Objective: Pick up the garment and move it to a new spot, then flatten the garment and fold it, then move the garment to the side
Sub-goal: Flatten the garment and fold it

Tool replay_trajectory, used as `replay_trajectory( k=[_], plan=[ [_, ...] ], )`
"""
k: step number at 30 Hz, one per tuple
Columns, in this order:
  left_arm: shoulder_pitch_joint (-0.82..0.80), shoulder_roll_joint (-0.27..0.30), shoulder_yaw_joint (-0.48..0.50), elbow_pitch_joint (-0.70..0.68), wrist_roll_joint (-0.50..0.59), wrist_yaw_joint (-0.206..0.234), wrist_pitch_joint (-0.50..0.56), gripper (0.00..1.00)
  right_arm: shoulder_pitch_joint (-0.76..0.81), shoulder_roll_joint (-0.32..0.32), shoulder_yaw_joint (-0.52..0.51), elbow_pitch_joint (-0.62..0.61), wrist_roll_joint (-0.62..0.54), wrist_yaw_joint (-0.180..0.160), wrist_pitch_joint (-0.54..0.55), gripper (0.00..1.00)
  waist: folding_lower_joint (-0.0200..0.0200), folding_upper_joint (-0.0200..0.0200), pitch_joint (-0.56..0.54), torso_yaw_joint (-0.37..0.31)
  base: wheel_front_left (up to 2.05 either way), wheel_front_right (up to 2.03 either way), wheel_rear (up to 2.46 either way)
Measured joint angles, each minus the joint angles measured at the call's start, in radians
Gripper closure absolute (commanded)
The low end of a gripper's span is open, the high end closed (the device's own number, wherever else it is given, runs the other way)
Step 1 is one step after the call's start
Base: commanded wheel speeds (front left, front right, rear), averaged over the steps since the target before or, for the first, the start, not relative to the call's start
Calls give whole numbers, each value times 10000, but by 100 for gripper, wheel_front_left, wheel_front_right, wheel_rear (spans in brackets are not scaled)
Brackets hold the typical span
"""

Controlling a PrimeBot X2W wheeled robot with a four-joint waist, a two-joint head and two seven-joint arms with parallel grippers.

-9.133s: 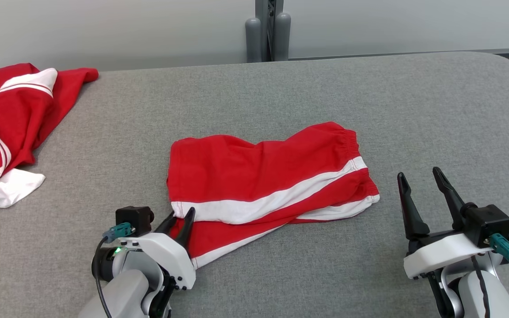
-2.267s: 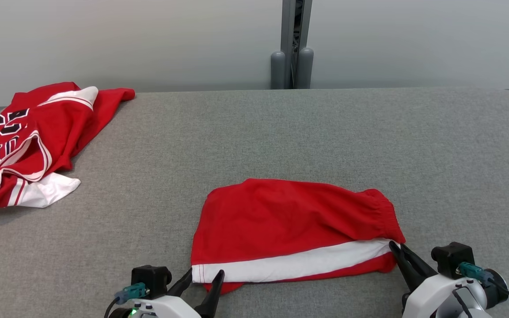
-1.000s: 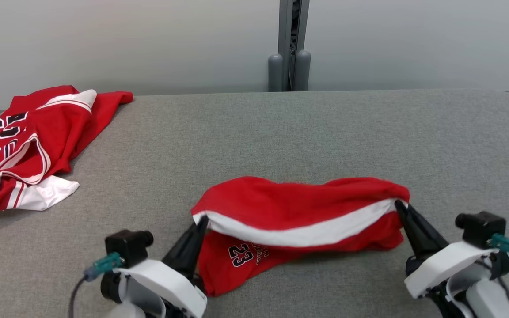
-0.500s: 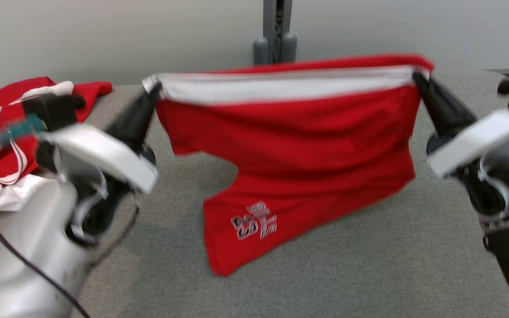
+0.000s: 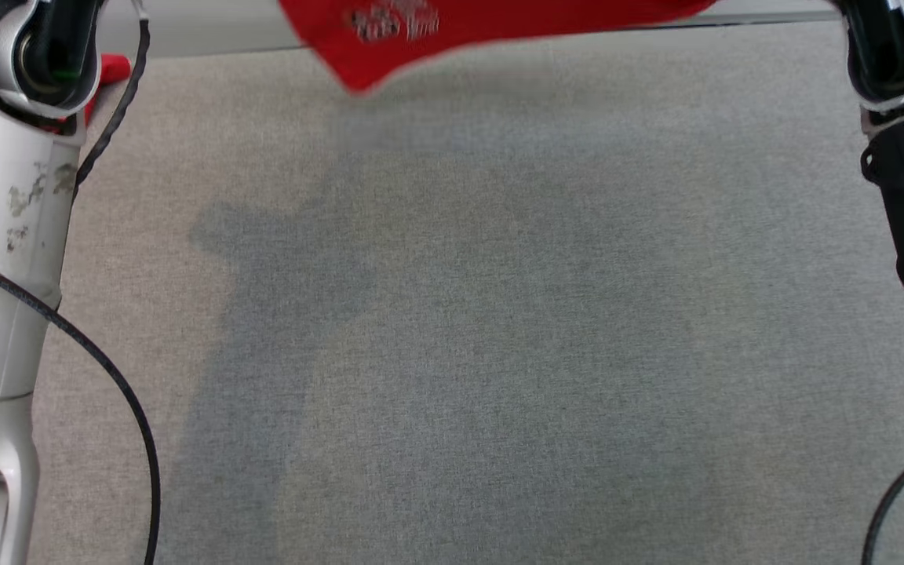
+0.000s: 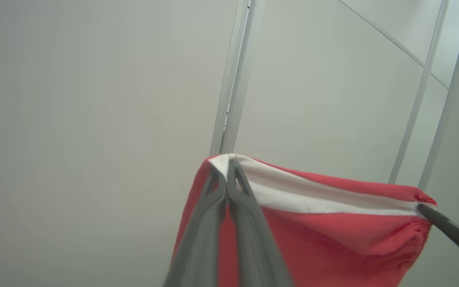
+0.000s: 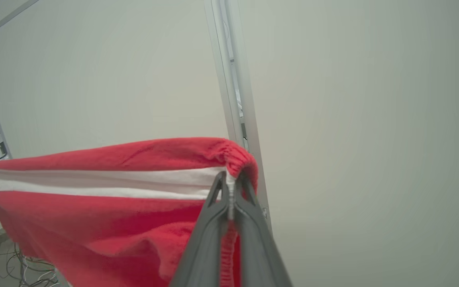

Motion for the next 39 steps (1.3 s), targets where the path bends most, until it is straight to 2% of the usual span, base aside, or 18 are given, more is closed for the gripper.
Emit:
replay_trajectory(
  k=[4,10,17,22,25,30,35,39],
  plan=[
    [170,-167,-221,286,-25,-349,-334,100,-31,109,219,1003,44,0,-558,100,-1,0,311,159,0,0,0],
    [2408,-142,-675,-69,-119,-616,-1014,100,1427,130,1553,1586,663,-2,-917,100,0,0,539,415,0,0,0],
    [5411,0,-961,-1135,-414,-688,-1820,100,3710,-439,3089,700,1887,-2,-1227,100,0,0,272,561,0,0,0],
    [7500,56,-871,-2261,-506,-491,-2266,100,5260,-1039,3824,-495,2150,-2,-1390,100,0,0,-59,609,0,0,0],
    [8743,46,-823,-2922,-393,-278,-2397,100,6194,-1400,3791,-1175,1967,-2,-1419,100,0,0,-320,639,0,0,0],
    [10643,-31,-629,-3768,-86,15,-2474,100,8144,-1471,2790,-2554,1193,0,-1444,100,0,0,-923,762,0,0,0],
    [11913,56,-539,-4251,203,113,-2485,100,9968,-1383,2155,-3486,686,-2,-1444,100,0,0,-1516,919,0,0,0],
    [12944,242,-353,-4761,353,8,-2495,100,11544,-1384,1827,-4406,468,-2,-1321,100,-1,0,-2122,1046,0,0,0]
  ],
)
